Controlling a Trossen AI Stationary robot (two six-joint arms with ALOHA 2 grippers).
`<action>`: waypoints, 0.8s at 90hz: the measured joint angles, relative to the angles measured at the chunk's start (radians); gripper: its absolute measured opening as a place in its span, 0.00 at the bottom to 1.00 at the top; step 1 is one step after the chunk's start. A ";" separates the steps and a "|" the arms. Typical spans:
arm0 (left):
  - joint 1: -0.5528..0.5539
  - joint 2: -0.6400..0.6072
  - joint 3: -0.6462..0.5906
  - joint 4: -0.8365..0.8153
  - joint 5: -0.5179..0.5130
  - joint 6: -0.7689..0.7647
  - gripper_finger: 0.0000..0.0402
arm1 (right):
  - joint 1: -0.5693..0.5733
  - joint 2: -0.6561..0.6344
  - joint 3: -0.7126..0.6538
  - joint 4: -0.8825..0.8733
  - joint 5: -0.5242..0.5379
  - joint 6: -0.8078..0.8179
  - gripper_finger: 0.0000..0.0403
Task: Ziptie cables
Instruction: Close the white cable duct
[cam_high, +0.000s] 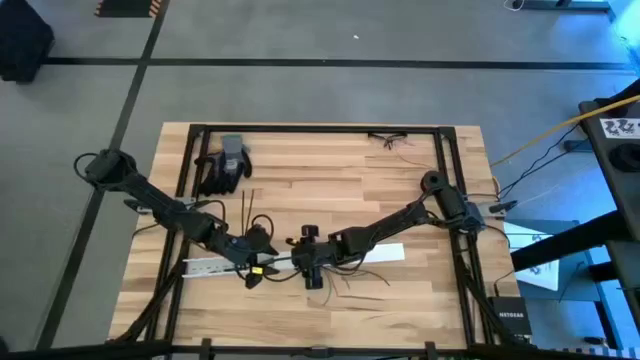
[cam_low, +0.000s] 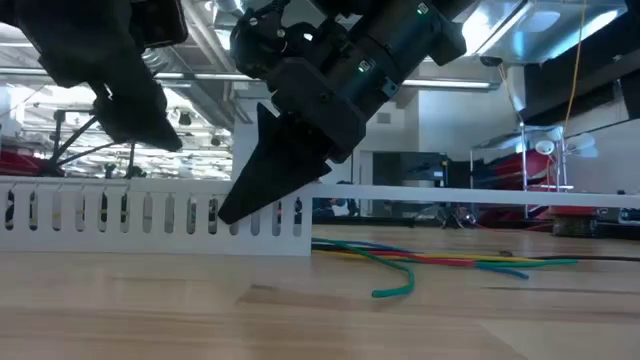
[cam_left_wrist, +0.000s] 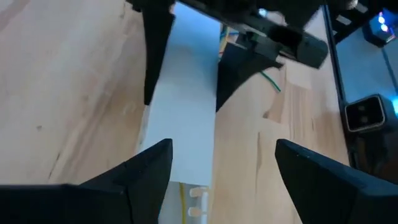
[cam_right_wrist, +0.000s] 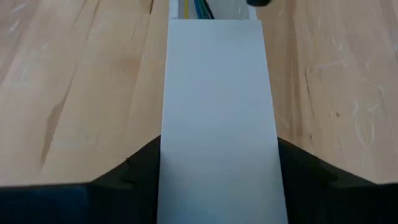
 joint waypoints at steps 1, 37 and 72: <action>0.000 0.000 0.000 0.000 0.000 0.002 0.69 | 0.000 0.000 0.000 0.000 0.000 -0.002 0.56; -0.001 0.000 0.000 0.001 0.011 -0.150 0.70 | 0.000 0.000 0.000 0.001 0.000 -0.018 0.56; 0.008 0.000 0.000 0.017 0.034 -0.131 0.97 | 0.000 0.000 0.000 0.001 -0.001 -0.020 0.56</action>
